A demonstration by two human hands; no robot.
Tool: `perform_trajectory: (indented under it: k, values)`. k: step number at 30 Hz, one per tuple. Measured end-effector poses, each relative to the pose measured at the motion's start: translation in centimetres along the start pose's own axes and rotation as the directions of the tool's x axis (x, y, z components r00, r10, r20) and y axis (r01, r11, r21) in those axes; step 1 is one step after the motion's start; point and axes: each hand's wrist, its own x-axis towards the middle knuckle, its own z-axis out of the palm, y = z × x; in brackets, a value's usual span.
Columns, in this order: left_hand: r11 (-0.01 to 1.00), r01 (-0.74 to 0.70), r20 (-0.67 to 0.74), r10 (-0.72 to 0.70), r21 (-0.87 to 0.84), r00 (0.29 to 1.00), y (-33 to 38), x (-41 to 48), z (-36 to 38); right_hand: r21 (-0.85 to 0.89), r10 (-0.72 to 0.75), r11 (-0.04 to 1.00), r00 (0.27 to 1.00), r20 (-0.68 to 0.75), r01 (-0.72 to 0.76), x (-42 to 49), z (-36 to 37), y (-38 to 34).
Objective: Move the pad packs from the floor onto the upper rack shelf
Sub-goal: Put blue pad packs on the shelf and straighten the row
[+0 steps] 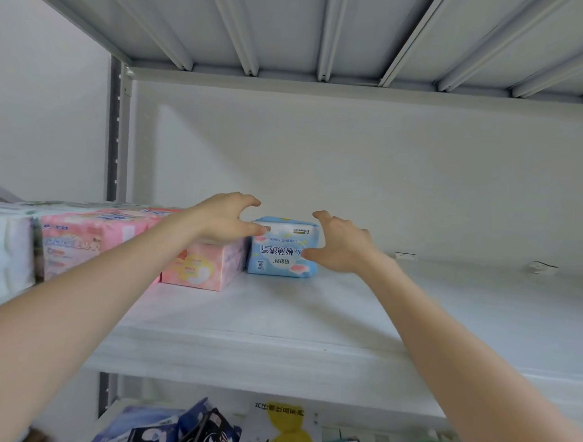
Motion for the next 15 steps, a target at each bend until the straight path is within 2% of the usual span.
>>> perform_trajectory:
  k: [3,9,15]
  values:
    - [0.986,0.003,-0.054,0.006,0.168,0.999,0.1,-2.0,1.1,-0.053,-0.017,0.998,0.999,-0.032,0.016,-1.2,0.1,-0.6]
    - [0.941,-0.004,-0.125,0.049,0.339,0.991,-0.5,-6.6,1.6,-0.091,0.002,0.996,0.995,-0.098,-0.011,-5.0,-0.4,-2.0]
    - [0.912,-0.021,-0.186,0.106,0.411,0.977,-1.4,-12.7,0.2,-0.157,0.020,0.987,0.987,-0.158,-0.045,-9.7,-1.1,-5.0]
